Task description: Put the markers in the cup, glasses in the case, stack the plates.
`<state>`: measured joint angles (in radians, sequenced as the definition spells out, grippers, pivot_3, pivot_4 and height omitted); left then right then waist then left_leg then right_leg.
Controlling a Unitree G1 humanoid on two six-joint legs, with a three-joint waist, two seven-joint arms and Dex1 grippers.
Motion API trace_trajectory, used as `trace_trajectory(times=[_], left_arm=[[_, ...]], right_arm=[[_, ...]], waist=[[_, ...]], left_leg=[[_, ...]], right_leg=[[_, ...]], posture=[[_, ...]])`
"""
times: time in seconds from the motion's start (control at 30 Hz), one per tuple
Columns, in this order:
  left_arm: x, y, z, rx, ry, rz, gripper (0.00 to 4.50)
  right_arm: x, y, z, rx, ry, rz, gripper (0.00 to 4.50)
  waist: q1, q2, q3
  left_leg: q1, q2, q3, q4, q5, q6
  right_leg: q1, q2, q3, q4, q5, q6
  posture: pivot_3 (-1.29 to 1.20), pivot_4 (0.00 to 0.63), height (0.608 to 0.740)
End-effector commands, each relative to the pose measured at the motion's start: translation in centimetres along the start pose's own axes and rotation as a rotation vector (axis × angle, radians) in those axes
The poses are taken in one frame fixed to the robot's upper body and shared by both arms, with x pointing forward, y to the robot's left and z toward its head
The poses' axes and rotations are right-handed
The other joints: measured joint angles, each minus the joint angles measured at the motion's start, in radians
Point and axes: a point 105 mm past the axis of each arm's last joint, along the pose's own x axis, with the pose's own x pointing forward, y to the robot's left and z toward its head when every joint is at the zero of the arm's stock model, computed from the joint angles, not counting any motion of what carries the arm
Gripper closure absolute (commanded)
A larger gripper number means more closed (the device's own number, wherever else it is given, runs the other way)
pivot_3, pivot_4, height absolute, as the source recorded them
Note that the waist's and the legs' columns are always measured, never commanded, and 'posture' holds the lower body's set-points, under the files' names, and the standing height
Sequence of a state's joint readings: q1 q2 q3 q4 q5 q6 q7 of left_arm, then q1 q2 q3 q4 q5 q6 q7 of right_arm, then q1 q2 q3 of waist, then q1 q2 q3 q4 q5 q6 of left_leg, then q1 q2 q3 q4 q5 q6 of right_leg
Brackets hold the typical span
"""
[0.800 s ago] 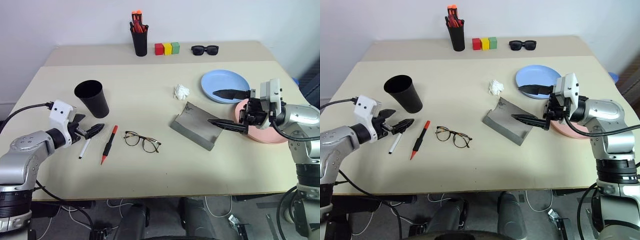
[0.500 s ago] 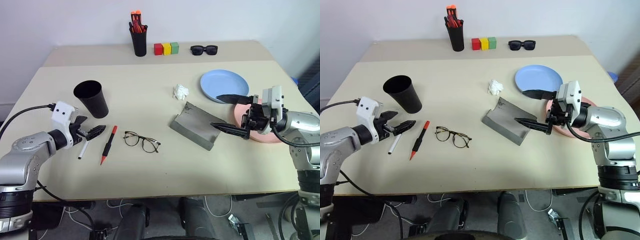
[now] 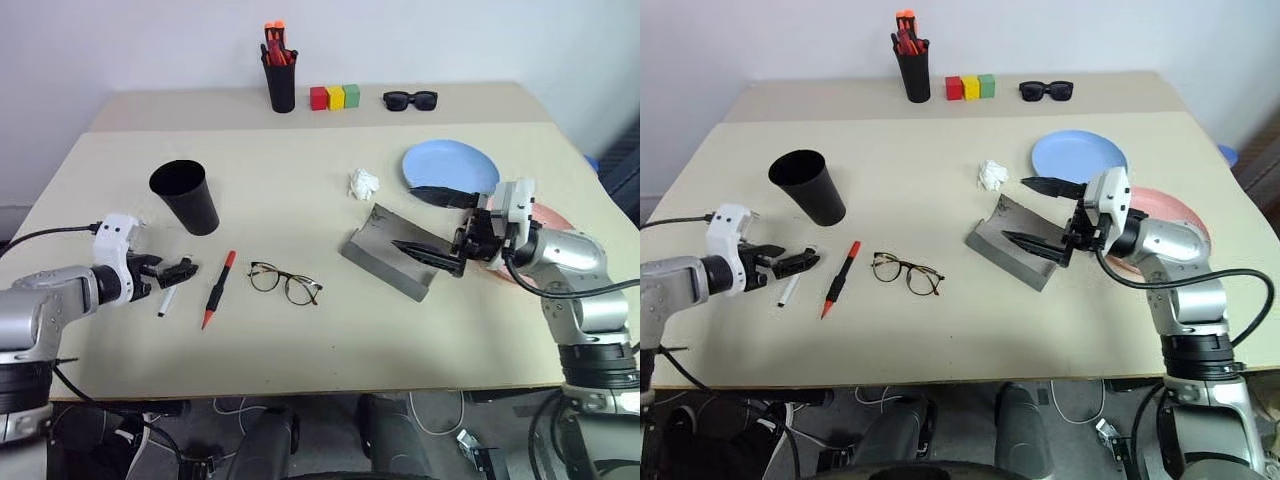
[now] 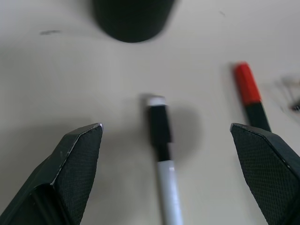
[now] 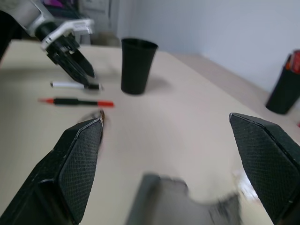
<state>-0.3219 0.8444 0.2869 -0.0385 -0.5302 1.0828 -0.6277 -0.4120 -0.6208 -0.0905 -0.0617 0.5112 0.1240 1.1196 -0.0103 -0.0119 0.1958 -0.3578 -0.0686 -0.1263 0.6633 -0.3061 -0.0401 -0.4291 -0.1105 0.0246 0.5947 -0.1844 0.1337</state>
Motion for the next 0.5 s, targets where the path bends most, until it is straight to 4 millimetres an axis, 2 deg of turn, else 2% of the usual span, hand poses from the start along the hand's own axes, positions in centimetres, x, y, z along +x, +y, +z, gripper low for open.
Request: trace_trajectory(times=[0.03, 0.17, 0.33, 0.5], left_arm=[[-1.1, 0.0, 1.3, 0.026, 0.002, 0.028, 0.0], [-1.1, 0.3, 1.3, 0.048, 0.04, 0.052, 0.0], [-0.5, 0.9, -0.3, 0.081, 0.14, 0.072, 0.0], [0.3, 0.8, 0.6, 0.097, 0.106, 0.054, 0.0]], right_arm=[[0.7, 0.4, 1.5, -0.061, -0.046, 0.0, 0.08], [1.8, 0.9, 2.1, -0.059, -0.085, 0.001, 0.08], [2.1, 1.2, 1.9, -0.056, -0.088, 0.01, 0.08], [2.5, 2.4, 2.1, -0.035, -0.105, 0.021, 0.08]], waist=[[-0.004, 0.0, 0.0], [-0.008, 0.0, 0.0], [-0.007, 0.0, 0.0], [-0.003, 0.0, 0.0]], left_leg=[[0.0, 0.0, 0.0, 0.0, 0.0, 0.0], [0.0, 0.0, 0.0, -0.001, 0.0, 0.0], [0.0, 0.0, 0.0, -0.001, 0.0, 0.0], [0.0, 0.0, 0.0, -0.001, 0.0, 0.0]], right_leg=[[0.0, 0.0, 0.0, 0.0, 0.0, 0.0], [-0.001, 0.0, 0.0, 0.0, 0.0, 0.0], [-0.001, 0.0, 0.0, 0.001, 0.0, 0.0], [-0.001, 0.0, 0.0, 0.001, 0.0, 0.0]], posture=[[0.0, 0.15, 0.74], [0.0, 0.15, 0.74], [0.0, 0.15, 0.74], [0.0, 0.15, 0.74]])
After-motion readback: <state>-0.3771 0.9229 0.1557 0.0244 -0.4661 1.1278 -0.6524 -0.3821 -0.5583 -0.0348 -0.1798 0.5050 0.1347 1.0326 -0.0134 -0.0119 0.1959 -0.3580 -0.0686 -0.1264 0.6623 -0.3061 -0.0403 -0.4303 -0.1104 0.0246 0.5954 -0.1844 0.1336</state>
